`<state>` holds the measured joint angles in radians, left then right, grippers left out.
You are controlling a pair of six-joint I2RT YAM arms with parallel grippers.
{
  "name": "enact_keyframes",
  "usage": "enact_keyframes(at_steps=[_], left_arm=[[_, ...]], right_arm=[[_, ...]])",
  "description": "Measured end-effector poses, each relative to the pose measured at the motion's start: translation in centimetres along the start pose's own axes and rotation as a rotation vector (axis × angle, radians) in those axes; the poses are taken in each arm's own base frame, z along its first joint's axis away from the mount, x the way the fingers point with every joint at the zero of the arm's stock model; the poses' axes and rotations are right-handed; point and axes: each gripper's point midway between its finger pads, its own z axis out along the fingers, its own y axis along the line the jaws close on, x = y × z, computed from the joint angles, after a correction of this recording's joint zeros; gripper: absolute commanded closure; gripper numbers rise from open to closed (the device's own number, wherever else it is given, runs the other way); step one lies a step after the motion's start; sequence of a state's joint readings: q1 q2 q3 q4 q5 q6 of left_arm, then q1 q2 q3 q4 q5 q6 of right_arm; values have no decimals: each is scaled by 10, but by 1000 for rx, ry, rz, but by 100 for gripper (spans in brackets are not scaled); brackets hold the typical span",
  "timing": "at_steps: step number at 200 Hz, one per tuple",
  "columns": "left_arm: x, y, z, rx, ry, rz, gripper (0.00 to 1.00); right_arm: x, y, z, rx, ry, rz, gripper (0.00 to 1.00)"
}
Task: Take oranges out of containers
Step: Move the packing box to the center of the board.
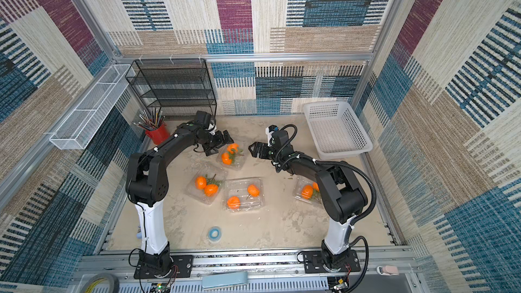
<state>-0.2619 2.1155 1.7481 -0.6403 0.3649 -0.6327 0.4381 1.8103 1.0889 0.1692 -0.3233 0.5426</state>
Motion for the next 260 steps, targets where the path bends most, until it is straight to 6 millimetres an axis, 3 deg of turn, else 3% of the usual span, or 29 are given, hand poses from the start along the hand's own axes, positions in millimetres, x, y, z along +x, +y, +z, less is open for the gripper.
enact_keyframes(at_steps=[43,69,122,157,171,188,220,239,260], left_arm=[[-8,-2,15,-4,22,-6,1],[-11,-19,26,25,32,9,1],[-9,-94,53,162,51,87,1],[-2,-147,66,264,57,139,1],[-2,-162,59,299,56,150,1],[-11,-163,43,297,32,153,1],[-32,-132,-6,209,-31,128,1],[-25,-121,-35,175,-42,127,1],[2,-119,-44,170,3,127,1]], right_arm=[[5,5,6,-50,21,51,2],[11,3,8,-52,34,64,2],[11,-4,-2,-29,37,80,2],[7,-32,-23,51,23,144,2],[4,-41,-36,81,10,159,2],[-8,-47,-50,117,-27,151,2],[-43,-58,-62,185,-89,67,2],[-61,-66,-55,220,-104,-5,2],[-75,-72,-38,253,-94,-89,2]])
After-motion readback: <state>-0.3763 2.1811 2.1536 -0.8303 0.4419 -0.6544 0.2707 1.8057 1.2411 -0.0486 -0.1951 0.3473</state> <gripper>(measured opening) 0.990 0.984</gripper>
